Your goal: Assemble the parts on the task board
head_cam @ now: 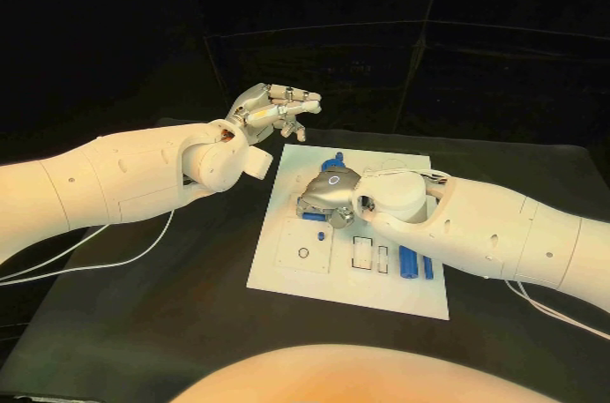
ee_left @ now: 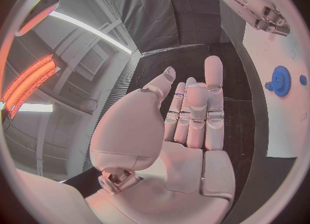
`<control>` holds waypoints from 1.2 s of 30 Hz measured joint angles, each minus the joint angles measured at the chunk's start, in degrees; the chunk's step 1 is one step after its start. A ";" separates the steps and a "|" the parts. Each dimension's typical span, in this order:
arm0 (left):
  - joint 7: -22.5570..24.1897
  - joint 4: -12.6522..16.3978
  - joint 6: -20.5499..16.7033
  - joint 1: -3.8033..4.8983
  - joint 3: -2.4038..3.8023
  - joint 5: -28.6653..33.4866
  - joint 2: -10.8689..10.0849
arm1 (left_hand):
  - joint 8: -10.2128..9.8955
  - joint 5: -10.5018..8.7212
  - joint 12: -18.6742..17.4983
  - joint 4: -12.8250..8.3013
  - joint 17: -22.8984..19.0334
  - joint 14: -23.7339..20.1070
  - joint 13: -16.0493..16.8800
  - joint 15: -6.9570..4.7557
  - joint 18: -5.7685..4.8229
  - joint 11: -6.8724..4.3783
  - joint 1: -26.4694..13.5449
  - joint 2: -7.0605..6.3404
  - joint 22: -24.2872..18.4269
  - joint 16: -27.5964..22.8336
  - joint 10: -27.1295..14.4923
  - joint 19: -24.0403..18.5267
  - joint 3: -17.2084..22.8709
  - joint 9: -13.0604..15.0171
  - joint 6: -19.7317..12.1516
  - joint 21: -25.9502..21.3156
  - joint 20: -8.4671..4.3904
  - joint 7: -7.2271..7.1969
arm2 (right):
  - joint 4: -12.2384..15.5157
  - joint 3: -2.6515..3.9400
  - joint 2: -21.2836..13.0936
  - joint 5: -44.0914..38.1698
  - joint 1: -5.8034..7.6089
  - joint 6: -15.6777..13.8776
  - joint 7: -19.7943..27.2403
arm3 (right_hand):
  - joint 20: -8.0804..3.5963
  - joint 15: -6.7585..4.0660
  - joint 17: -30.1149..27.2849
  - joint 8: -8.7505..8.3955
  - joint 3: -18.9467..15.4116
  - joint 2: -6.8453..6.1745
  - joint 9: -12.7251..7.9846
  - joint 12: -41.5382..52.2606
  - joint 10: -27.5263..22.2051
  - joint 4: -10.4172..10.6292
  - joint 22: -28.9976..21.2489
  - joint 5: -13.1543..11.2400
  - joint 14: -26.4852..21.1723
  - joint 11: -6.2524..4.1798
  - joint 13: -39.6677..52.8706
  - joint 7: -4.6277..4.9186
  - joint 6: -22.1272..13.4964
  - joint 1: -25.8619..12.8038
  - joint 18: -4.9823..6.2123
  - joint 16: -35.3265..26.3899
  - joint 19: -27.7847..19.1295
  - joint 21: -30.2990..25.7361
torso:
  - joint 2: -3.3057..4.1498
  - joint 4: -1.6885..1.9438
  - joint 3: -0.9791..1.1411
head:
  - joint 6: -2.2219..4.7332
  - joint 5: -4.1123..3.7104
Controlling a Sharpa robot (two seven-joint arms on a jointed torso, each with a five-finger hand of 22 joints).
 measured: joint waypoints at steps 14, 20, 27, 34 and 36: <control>-0.15 -0.01 0.14 0.06 0.00 0.00 0.05 | 0.00 0.00 0.00 0.00 0.00 0.00 0.00 0.00 0.00 0.00 0.00 0.00 0.01 0.00 0.00 0.00 0.00 0.00 0.00 0.00 0.00 0.00 | -0.09 -0.02 0.15 -0.11 0.07 0.61 0.31 | 0.00 0.00 -0.01 1.94 -0.32 0.43 0.41 0.24 0.01 -0.32 0.00 -0.04 0.00 0.00 -0.10 1.83 4.25 -0.44 0.00 0.00 0.00 0.00 | -0.03 -0.09 0.04 | -0.24 0.08; -0.21 -0.01 0.18 0.06 0.00 0.00 0.05 | 0.00 0.00 0.00 0.00 0.00 0.00 0.01 0.00 0.00 0.00 0.00 0.00 0.01 0.00 0.00 0.00 0.00 0.00 0.00 0.00 0.00 0.00 | -0.15 -0.03 0.13 -0.11 0.08 0.66 0.38 | 0.00 0.00 -0.02 1.77 -1.20 0.43 0.49 0.59 0.01 -0.23 0.00 -0.04 0.00 0.00 -0.11 1.68 4.10 -1.05 0.00 0.00 0.00 -0.22 | -0.04 -0.09 0.03 | -0.37 0.04; -0.27 -0.03 0.20 0.07 0.00 0.00 0.05 | 0.00 0.00 0.00 0.00 0.01 0.00 0.01 0.00 0.01 0.00 0.00 0.00 0.01 0.00 0.00 0.00 0.00 0.00 0.00 0.00 0.00 0.00 | -0.28 -0.04 0.09 -0.09 0.09 0.65 0.53 | 0.00 0.00 -0.02 0.94 -1.50 0.50 0.01 0.72 0.01 -0.23 0.00 -0.03 0.00 0.00 0.02 1.30 3.06 -1.12 0.00 0.00 0.00 -0.22 | -0.04 -0.09 0.02 | -0.41 0.04; -0.35 -0.06 0.23 0.08 0.00 0.00 0.05 | 0.00 0.00 0.00 0.00 0.01 0.00 0.01 0.00 0.00 0.00 0.00 0.00 0.01 0.00 0.00 0.00 0.00 0.00 0.00 0.00 0.00 0.00 | 0.01 -0.10 -0.37 -0.08 0.05 -0.22 0.72 | -0.02 0.00 -0.02 2.16 -1.51 0.80 0.05 1.94 1.79 -0.24 0.00 -0.05 0.00 0.28 1.49 1.72 4.78 -1.40 0.01 0.20 1.06 0.33 | -0.05 -0.10 0.02 | -0.37 0.08; -0.36 -0.06 0.24 0.08 0.00 0.00 0.05 | 0.00 0.00 0.00 0.00 0.01 0.00 0.01 0.00 0.00 0.00 0.00 0.00 0.01 0.00 0.00 0.00 0.00 0.00 0.00 0.00 0.00 0.00 | 0.30 -0.13 -0.73 -0.08 0.00 -0.84 0.76 | 0.08 0.00 -0.02 2.30 -1.51 0.81 0.10 2.02 2.08 -0.24 0.00 -0.05 0.00 0.40 1.75 1.74 4.80 -1.39 0.01 0.34 1.14 0.66 | -0.07 -0.10 0.04 | -0.32 0.09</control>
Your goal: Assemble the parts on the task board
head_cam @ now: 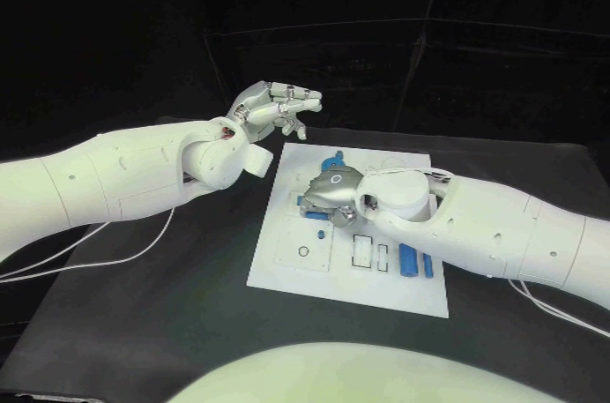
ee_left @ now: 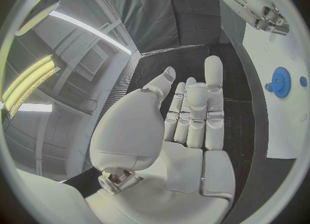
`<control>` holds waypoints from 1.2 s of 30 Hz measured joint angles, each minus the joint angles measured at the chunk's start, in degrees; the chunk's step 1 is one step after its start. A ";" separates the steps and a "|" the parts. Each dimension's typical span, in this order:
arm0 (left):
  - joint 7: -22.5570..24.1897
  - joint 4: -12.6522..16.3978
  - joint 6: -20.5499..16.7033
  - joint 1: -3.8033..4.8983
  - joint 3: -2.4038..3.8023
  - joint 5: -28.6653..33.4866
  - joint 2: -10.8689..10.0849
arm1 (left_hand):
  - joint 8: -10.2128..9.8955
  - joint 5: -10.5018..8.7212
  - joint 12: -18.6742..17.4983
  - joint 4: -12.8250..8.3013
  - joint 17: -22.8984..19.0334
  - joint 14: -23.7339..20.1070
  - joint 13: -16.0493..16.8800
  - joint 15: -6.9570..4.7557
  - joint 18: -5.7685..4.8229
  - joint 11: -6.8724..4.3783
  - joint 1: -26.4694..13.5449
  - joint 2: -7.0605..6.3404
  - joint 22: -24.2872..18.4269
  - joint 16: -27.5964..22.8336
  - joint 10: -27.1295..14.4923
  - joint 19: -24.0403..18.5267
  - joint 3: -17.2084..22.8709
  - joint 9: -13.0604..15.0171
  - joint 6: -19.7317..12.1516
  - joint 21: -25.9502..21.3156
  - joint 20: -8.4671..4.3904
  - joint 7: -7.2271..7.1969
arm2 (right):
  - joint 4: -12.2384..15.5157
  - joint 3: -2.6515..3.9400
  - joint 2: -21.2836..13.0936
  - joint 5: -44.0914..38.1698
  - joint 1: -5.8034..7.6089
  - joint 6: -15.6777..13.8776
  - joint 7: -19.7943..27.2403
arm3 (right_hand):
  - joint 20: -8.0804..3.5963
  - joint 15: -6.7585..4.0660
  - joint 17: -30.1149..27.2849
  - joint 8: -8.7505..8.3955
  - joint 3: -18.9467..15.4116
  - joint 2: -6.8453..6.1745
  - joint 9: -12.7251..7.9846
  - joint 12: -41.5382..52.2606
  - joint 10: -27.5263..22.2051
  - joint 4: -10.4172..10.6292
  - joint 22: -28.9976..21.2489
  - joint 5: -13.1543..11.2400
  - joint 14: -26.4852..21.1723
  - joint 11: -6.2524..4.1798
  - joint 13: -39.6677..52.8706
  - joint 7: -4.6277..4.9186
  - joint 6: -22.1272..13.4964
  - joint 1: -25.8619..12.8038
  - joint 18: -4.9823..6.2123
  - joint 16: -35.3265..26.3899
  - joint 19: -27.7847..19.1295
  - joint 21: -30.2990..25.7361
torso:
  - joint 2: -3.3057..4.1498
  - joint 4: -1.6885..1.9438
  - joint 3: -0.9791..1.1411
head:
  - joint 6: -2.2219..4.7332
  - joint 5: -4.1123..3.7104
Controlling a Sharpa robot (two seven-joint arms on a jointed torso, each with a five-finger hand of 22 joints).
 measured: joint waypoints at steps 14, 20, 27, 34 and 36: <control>-0.02 -0.06 0.02 0.01 0.00 0.00 -0.10 | 0.00 0.00 0.32 0.17 -0.19 0.00 -0.05 0.00 0.00 0.00 0.00 0.00 -0.09 -0.22 0.00 0.00 -0.17 0.00 -0.21 0.00 0.00 0.21 | 2.46 0.00 -2.01 0.31 0.00 -7.00 0.62 | 0.21 0.00 -0.01 0.52 -0.07 0.42 0.38 0.22 0.72 -0.08 0.00 0.00 0.00 0.31 0.29 -0.51 0.53 0.08 -0.01 0.28 0.62 0.23 | 0.00 -0.04 0.02 | 0.39 -0.03; -0.02 -0.14 0.02 0.01 -0.01 0.00 -0.20 | 0.00 0.00 0.32 0.17 -0.24 0.00 -0.05 0.00 0.01 0.21 0.00 0.00 -0.09 -0.22 -0.20 0.00 -0.17 0.00 -0.21 0.00 0.00 0.21 | 3.37 0.00 -2.81 0.80 0.00 -8.95 0.92 | 0.21 0.00 -0.01 0.52 -0.24 0.56 0.36 0.22 0.92 0.08 0.00 0.00 0.00 0.52 0.28 -0.50 0.52 -0.08 -0.01 0.28 0.62 0.23 | 0.01 -0.04 0.02 | 0.44 -0.09; -0.02 -0.23 0.01 0.01 -0.04 0.00 -0.35 | 0.00 0.00 0.32 0.17 -0.24 0.00 -0.04 0.00 0.00 0.21 0.00 0.00 -0.09 -0.22 -0.20 0.00 -0.17 0.00 -0.21 0.00 0.00 0.21 | 5.02 0.00 -4.27 1.88 -0.01 -10.02 1.14 | 0.42 0.00 -0.01 0.47 -0.69 0.59 0.36 0.21 0.92 0.38 0.00 0.00 0.00 0.52 0.27 -0.49 0.52 -0.38 0.00 0.28 0.83 0.23 | 0.01 -0.04 0.01 | 0.52 -0.15; -0.02 -0.42 0.00 0.01 -0.61 0.00 -1.04 | 0.00 0.00 0.32 0.16 -0.70 -0.17 -0.04 0.17 0.00 0.21 0.00 0.00 -0.20 -0.22 -0.20 0.00 -0.49 0.00 -0.20 -0.22 0.00 0.20 | 7.15 0.01 -6.60 3.98 -0.02 -11.24 1.24 | 0.53 0.22 -0.01 0.29 -1.23 0.30 0.23 0.21 1.12 0.77 0.00 0.00 0.22 0.72 0.27 -0.49 0.51 -1.25 0.00 0.28 0.94 0.23 | 0.01 -0.04 0.03 | 0.63 -0.13; -0.02 -0.48 0.00 0.01 -0.82 0.00 -1.33 | 0.24 0.00 0.55 0.11 -0.88 -0.20 -0.04 0.20 0.01 0.00 0.29 -0.29 -0.30 -0.51 -0.41 0.00 -0.89 0.00 -0.42 -0.22 0.00 -0.01 | 7.75 0.01 -7.39 4.83 -0.03 -11.70 1.26 | 0.62 0.21 -0.01 0.29 -1.29 0.28 0.22 0.30 1.12 0.83 0.00 0.00 0.21 0.72 0.27 -0.49 0.51 -1.26 0.00 0.28 1.02 0.23 | 0.01 -0.04 0.03 | 0.71 -0.13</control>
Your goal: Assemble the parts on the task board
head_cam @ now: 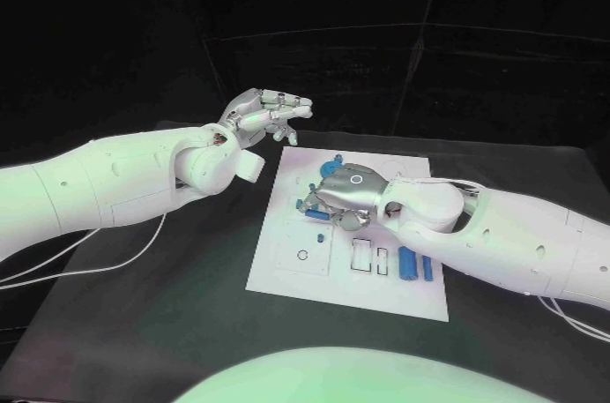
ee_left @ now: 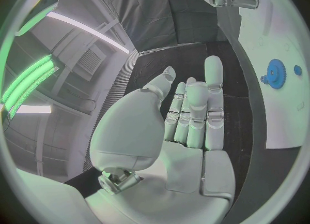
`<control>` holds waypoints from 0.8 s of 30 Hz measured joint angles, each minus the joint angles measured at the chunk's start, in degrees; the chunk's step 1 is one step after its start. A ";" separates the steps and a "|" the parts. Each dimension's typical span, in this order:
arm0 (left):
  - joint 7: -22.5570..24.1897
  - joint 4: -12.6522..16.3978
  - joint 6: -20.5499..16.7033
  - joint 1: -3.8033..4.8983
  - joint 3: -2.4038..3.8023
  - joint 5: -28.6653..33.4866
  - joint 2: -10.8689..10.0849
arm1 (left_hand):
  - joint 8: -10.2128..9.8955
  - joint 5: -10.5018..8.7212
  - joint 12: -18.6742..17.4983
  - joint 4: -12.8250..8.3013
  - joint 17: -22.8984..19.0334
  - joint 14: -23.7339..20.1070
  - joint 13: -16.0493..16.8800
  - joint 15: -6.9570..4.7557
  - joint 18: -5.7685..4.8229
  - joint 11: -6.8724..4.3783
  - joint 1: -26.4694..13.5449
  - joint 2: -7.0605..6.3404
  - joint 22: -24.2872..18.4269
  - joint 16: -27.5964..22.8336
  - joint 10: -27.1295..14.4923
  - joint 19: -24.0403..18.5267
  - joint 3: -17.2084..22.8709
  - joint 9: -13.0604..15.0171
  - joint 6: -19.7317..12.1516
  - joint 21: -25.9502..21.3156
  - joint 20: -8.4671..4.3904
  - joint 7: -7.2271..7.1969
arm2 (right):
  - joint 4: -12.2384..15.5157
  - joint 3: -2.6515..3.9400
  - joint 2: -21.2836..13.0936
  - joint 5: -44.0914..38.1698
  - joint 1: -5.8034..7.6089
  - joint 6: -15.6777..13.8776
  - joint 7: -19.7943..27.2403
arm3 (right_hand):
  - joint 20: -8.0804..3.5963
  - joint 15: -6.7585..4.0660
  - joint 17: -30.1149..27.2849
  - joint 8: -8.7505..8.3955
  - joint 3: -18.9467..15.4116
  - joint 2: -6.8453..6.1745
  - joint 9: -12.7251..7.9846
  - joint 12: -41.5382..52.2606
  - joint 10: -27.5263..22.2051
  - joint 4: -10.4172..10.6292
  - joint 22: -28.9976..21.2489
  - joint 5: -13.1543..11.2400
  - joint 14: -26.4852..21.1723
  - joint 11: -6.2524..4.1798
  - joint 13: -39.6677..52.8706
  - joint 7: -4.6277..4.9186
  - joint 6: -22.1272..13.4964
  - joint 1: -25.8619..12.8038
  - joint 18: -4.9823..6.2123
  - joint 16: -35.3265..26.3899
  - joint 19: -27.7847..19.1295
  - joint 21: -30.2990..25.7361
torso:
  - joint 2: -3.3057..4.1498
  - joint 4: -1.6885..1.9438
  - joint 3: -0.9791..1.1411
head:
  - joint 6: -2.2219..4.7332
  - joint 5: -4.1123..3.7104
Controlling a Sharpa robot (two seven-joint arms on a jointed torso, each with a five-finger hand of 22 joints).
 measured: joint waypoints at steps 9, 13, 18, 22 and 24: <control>0.41 0.01 0.23 -0.07 -1.71 -0.07 -2.10 | 0.00 0.00 0.67 -0.97 -3.00 -1.96 -0.05 -0.05 0.00 -0.11 0.64 -1.35 -0.62 -1.72 -0.97 -0.34 -1.45 -0.11 -1.18 -0.96 0.34 -0.36 | 2.29 0.02 -3.15 5.02 -0.02 -2.31 0.07 | 0.00 0.21 0.00 -0.27 -0.30 0.00 -0.10 0.11 0.00 0.29 0.00 0.00 -0.21 0.00 -0.11 0.01 -0.01 0.00 0.00 0.00 0.00 0.00 | -0.03 -0.02 0.02 | 0.64 -0.29; 0.83 0.10 0.67 -0.29 -2.46 -1.18 -3.52 | 0.00 0.00 0.67 -1.67 -6.50 -4.86 -0.33 0.09 0.00 0.02 1.14 -1.86 -1.26 -4.10 -2.69 -2.00 -2.44 -0.21 -2.49 -2.36 0.55 -0.57 | 3.00 0.03 -4.64 7.51 -0.03 -3.45 0.17 | 0.00 0.21 0.00 -0.33 -0.31 -0.22 -0.10 0.11 0.00 0.30 0.00 0.00 -0.21 0.00 -0.18 0.01 -0.01 -0.20 0.00 0.00 0.00 0.00 | -0.06 -0.02 0.01 | 1.11 -0.55; 1.29 0.60 1.37 -0.49 -2.93 -5.22 -4.98 | 0.16 0.00 1.06 -2.81 -7.88 -7.75 -0.49 0.46 0.00 0.42 2.59 -1.47 -2.36 -6.08 -4.12 -4.15 -3.58 -0.20 -3.06 -4.18 0.84 -0.40 | 3.84 0.03 -5.89 10.16 -0.03 -4.71 0.32 | 0.00 0.21 -0.01 -0.14 -0.45 -0.23 -0.10 0.11 0.00 0.44 0.00 0.00 -0.21 0.00 -0.23 0.01 -0.01 -0.20 0.00 0.00 0.00 0.00 | -0.07 -0.02 -0.02 | 1.59 -0.92; 1.40 1.05 1.70 -0.55 -3.04 -10.72 -5.98 | 0.33 0.00 1.11 -3.82 -9.47 -11.10 -0.65 0.85 0.00 0.63 3.28 -1.48 -3.40 -8.96 -5.77 -6.40 -4.60 -0.20 -3.78 -5.97 1.20 -0.30 | 4.44 0.03 -6.55 11.65 -0.04 -5.39 0.43 | 0.00 0.21 -0.01 -0.13 -0.45 -0.23 -0.10 0.11 -0.01 0.44 0.00 0.00 -0.21 0.00 -0.23 0.02 -0.02 -0.20 0.00 0.00 0.00 0.00 | -0.07 0.02 -0.01 | 1.99 -1.10; 1.40 1.30 1.76 -0.59 -3.07 -13.70 -6.37 | 0.33 0.00 1.26 -4.12 -10.22 -12.16 -0.68 1.05 0.00 0.73 3.61 -1.57 -3.91 -10.27 -6.47 -7.08 -5.08 -0.20 -4.11 -6.67 1.52 -0.38 | 4.76 0.03 -6.89 12.26 -0.04 -5.66 0.46 | 0.00 0.21 -0.01 -0.13 -0.45 -0.23 -0.10 0.11 0.00 0.44 0.00 0.00 -0.22 0.00 -0.23 0.10 -0.10 -0.20 0.00 0.00 -0.01 0.00 | -0.07 0.04 -0.01 | 2.14 -1.18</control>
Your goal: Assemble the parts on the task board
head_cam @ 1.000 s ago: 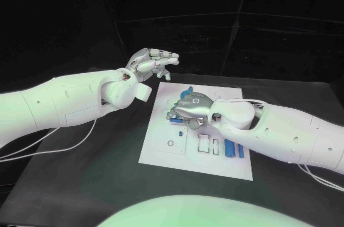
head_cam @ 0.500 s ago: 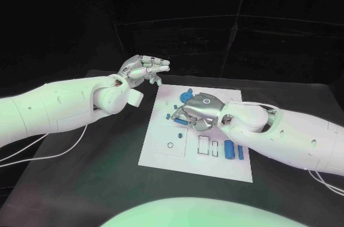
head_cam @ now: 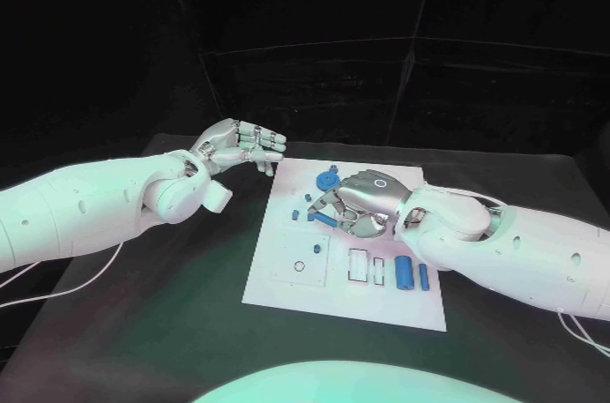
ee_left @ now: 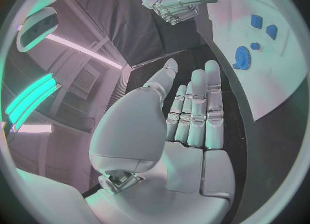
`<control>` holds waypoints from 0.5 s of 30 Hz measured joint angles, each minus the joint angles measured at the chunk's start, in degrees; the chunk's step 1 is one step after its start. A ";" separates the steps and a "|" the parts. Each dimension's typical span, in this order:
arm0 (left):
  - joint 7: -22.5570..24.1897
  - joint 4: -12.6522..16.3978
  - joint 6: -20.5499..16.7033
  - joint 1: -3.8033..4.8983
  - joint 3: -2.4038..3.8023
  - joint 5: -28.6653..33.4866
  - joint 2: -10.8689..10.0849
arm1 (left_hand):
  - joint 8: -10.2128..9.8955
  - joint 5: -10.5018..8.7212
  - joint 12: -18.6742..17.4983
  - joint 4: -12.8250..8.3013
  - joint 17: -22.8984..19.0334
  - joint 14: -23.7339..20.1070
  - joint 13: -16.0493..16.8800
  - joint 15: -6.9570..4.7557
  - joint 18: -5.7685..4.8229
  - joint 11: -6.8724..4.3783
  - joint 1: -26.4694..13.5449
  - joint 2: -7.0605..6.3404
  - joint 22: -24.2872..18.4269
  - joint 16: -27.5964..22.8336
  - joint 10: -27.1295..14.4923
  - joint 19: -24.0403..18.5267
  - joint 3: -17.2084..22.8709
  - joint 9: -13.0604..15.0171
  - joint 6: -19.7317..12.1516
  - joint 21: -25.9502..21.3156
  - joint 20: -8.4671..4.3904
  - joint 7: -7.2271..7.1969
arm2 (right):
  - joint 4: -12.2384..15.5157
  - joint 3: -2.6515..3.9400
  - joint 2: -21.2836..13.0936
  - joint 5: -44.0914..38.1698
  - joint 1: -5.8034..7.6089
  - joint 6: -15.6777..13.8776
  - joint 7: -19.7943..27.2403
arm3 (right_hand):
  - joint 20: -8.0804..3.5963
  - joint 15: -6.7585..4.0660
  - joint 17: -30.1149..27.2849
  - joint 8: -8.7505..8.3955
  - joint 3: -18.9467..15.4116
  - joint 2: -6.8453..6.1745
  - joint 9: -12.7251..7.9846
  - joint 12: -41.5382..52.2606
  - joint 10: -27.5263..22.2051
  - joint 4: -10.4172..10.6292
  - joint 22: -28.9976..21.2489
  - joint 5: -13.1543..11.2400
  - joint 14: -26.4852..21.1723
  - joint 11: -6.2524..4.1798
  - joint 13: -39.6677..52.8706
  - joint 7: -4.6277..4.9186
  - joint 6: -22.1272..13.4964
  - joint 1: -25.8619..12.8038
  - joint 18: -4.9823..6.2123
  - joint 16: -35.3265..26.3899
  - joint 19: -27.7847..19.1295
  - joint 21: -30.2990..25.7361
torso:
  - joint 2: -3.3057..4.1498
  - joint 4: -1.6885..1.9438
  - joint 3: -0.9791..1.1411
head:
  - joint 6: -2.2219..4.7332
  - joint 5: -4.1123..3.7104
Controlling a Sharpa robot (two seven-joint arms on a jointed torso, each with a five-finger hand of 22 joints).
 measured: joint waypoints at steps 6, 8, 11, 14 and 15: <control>-0.11 0.94 -0.06 -0.41 -0.08 -9.07 -0.56 | 0.00 0.00 0.09 -0.39 -2.79 -3.96 -0.28 1.34 0.00 1.11 0.38 -0.13 -1.90 -5.21 -3.05 -2.80 -1.49 -0.11 -2.50 -2.68 1.13 0.13 | 1.33 0.00 -1.39 1.69 -0.02 -0.83 0.14 | 0.00 0.00 0.00 -0.01 -0.16 0.00 0.00 0.00 0.00 0.16 0.00 0.00 0.00 0.00 0.00 0.01 -0.01 0.00 0.00 0.00 0.00 0.00 | 0.03 0.04 0.00 | 0.53 -0.19; -0.19 1.40 -0.16 -0.59 -0.10 -12.07 -0.60 | 0.00 0.00 0.09 -0.25 -3.66 -4.73 -0.28 1.85 0.00 1.43 0.38 -0.13 -2.56 -6.80 -3.90 -3.47 -2.02 -0.11 -2.85 -3.48 1.45 0.18 | 2.06 0.00 -1.97 2.28 -0.03 -1.14 0.19 | 0.00 0.00 0.01 -0.01 -0.17 0.00 0.00 0.00 0.00 0.16 0.00 0.00 0.00 0.00 0.00 0.01 -0.01 0.01 0.00 0.00 0.00 0.00 | 0.07 0.04 0.00 | 0.68 -0.26; -0.31 2.00 -0.31 -0.77 -0.12 -15.50 -0.60 | 0.00 0.00 0.50 0.07 -4.65 -5.35 -0.28 2.11 0.00 1.72 0.64 -0.39 -3.37 -8.59 -4.19 -3.74 -2.43 -0.10 -3.19 -4.17 1.72 0.12 | 3.19 0.01 -2.77 3.01 -0.05 -1.51 0.26 | 0.00 0.00 0.04 -0.02 -0.18 -0.01 0.00 0.00 0.00 0.17 0.00 0.00 0.00 0.00 0.01 0.01 -0.01 0.01 0.00 0.00 0.00 0.00 | 0.07 0.04 0.01 | 0.87 -0.34; -0.48 2.50 -0.39 -0.91 -0.12 -18.52 -0.56 | 0.34 0.00 0.80 0.35 -5.18 -5.35 -0.28 2.11 -0.01 1.72 0.64 -0.39 -3.87 -9.49 -4.60 -3.94 -3.03 -0.10 -3.26 -4.62 1.92 0.18 | 4.24 0.10 -3.52 3.71 -0.06 -1.89 0.32 | 0.00 0.00 0.04 -0.03 -0.25 -0.01 -0.06 0.00 0.00 0.10 0.00 0.00 0.00 0.00 0.01 0.01 -0.01 0.01 0.00 0.00 0.00 0.00 | 0.07 0.02 0.00 | 0.98 -0.34; -0.55 2.63 -0.39 -0.93 -0.12 -19.29 -0.54 | 0.45 0.00 1.14 0.59 -5.45 -5.35 -0.28 2.11 -0.01 1.72 0.64 -0.39 -4.18 -10.07 -4.60 -3.96 -3.26 -0.07 -3.46 -4.92 1.95 0.39 | 4.48 0.14 -3.69 3.90 -0.06 -1.98 0.33 | 0.00 0.00 0.04 -0.03 -0.25 -0.01 -0.08 0.00 0.00 0.11 0.00 0.00 0.00 0.00 0.01 0.01 -0.01 0.01 0.00 0.00 0.00 0.00 | 0.07 0.01 0.00 | 0.99 -0.34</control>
